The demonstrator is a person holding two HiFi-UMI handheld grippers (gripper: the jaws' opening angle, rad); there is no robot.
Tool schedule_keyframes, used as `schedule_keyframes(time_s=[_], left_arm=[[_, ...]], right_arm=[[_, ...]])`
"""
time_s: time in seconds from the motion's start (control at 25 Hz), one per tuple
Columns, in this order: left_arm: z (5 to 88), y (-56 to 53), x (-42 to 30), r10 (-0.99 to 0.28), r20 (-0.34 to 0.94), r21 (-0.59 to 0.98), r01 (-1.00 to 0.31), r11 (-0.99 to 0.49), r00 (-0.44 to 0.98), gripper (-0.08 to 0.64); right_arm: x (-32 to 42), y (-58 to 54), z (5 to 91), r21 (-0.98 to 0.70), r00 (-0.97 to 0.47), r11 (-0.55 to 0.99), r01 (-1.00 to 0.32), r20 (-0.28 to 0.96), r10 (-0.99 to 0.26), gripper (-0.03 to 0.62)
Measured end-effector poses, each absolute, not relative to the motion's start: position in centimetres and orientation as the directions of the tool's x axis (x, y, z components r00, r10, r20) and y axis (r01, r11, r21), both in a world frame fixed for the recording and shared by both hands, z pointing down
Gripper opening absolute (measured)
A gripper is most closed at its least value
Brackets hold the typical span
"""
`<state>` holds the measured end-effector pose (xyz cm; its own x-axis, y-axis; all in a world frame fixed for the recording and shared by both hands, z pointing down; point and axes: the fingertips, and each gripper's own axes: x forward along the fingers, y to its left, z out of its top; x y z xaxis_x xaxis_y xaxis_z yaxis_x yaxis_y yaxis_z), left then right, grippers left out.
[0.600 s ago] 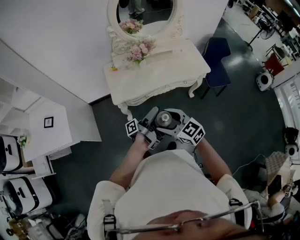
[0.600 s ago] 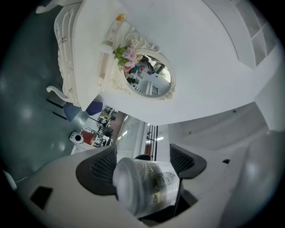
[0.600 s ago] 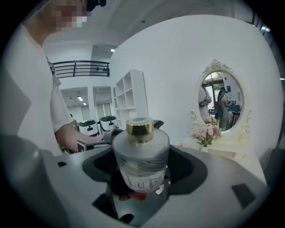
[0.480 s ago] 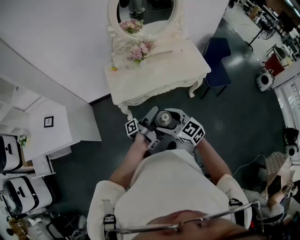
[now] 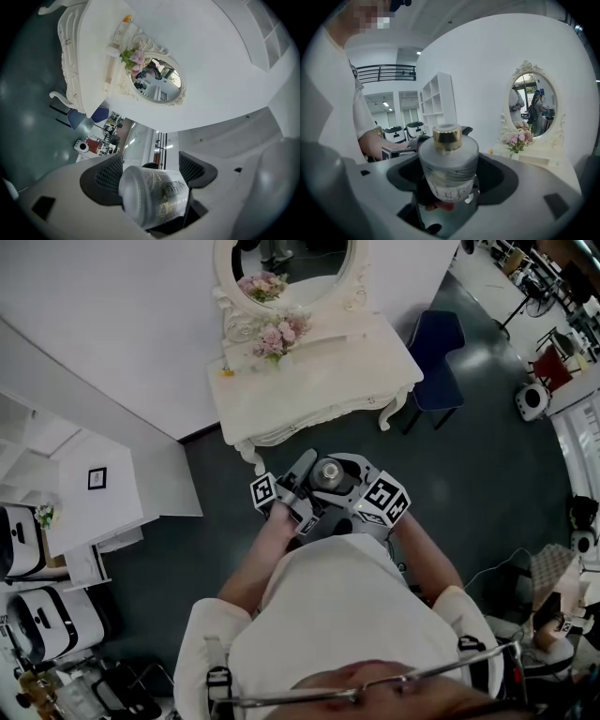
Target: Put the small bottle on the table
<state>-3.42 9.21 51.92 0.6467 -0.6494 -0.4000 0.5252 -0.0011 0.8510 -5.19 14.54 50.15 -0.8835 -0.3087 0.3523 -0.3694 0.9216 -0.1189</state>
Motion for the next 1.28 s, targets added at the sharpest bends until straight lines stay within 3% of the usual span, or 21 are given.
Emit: schedule_keyframes(time_s=[1.28], left_arm=[[53.4, 6.3, 7.3, -0.71, -0.383, 0.852, 0.522, -0.026, 0.59, 0.364]], right_arm=[[6.0, 11.7, 51.4, -0.14, -0.917, 0.945, -0.295, 0.32, -0.239, 0.342]])
